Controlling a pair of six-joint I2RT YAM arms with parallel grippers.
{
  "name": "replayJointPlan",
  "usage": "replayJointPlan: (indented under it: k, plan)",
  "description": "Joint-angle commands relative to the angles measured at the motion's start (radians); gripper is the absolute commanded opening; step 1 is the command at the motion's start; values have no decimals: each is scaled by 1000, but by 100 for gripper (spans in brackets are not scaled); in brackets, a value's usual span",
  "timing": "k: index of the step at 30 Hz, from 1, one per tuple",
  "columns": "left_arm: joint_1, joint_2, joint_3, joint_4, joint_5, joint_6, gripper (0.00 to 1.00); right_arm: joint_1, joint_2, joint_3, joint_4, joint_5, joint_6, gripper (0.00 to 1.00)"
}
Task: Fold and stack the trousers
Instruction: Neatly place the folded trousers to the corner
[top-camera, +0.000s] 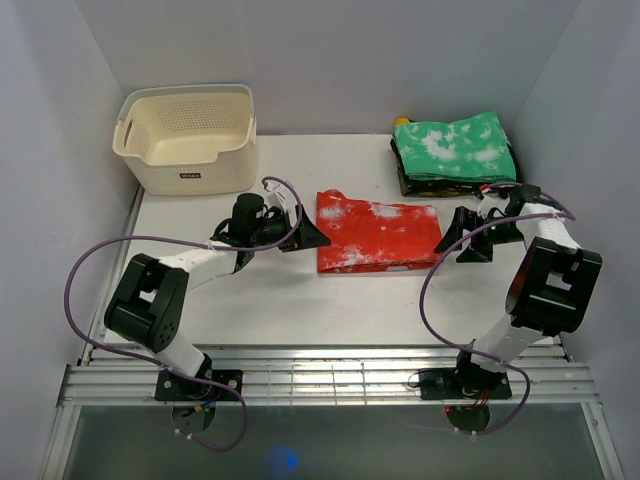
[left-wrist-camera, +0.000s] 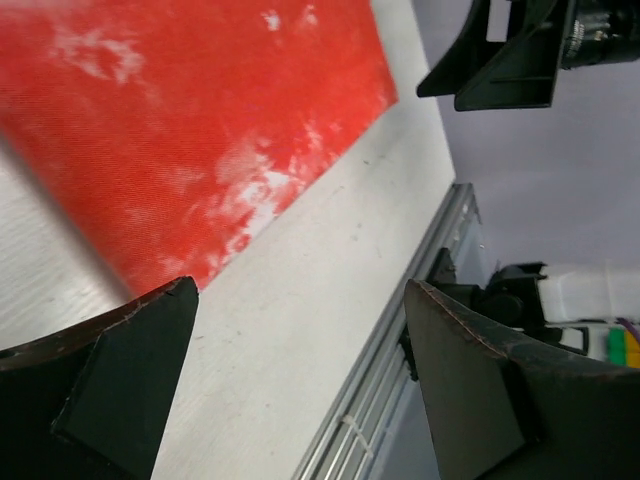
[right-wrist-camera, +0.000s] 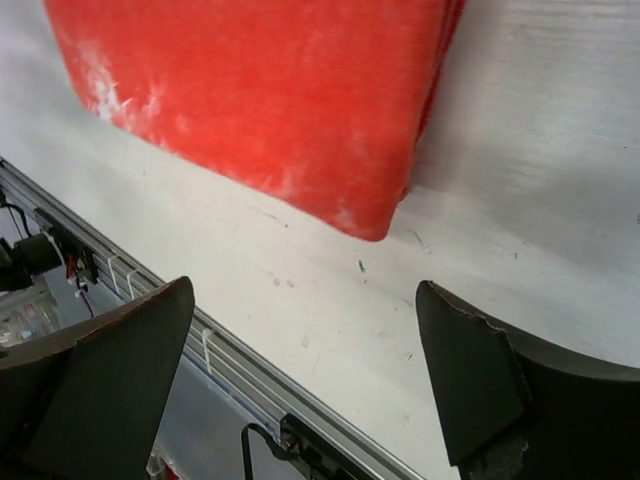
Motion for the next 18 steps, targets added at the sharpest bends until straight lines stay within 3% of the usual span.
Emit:
replayJointPlan:
  k: [1,7,13,18]
  plan:
    - [7,-2,20,-174,-142,91,96,8,66,-58,139,60,139,96]
    - [14,124,58,-168,-151,91,96,36,191,-129,280,4,216,94]
    - [14,264,130,-156,-143,41,94,89,250,-160,395,16,280,99]
    - [14,347,164,-173,-154,1,98,99,281,-157,452,90,329,88]
